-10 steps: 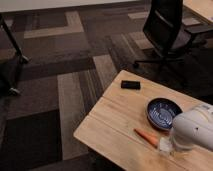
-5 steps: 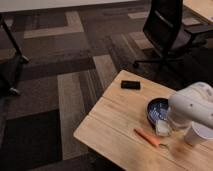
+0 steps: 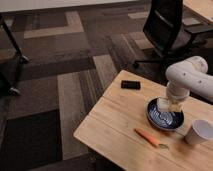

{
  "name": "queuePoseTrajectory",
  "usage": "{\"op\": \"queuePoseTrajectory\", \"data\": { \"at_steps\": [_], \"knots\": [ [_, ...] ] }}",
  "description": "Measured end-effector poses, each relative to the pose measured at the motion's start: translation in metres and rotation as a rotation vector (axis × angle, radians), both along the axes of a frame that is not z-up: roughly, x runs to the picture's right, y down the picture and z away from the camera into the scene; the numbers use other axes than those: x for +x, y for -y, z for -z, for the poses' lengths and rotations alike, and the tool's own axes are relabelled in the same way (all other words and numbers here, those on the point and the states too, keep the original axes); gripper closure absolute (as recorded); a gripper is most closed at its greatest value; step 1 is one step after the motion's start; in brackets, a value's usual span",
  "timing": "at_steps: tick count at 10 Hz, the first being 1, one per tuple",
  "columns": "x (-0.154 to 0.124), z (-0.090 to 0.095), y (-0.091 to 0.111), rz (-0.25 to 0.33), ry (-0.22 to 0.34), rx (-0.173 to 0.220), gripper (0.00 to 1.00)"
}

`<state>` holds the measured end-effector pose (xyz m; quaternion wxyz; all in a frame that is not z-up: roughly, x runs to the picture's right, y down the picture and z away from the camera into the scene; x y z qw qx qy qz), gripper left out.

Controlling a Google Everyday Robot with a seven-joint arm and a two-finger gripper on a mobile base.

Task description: Place the white sponge in the ceramic bowl

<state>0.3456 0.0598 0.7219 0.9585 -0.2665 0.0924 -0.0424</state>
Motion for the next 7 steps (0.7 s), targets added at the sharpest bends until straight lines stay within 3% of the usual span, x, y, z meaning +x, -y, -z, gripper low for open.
{"op": "queuePoseTrajectory", "data": {
  "at_steps": [1, 2, 3, 4, 5, 7],
  "knots": [
    [0.0005, -0.0001, -0.0006, 0.000, -0.001, -0.001, 0.81],
    [0.0001, -0.0002, -0.0004, 0.000, 0.000, -0.001, 0.60],
    [0.0006, 0.0000, -0.0008, 0.000, -0.001, -0.001, 0.50],
    [0.0010, 0.0001, -0.0011, -0.001, -0.001, -0.001, 0.32],
    [0.0012, 0.0002, -0.0012, -0.001, -0.001, -0.001, 0.22],
    [0.0017, 0.0004, -0.0014, -0.002, -0.002, -0.001, 0.20]
  ]
}}
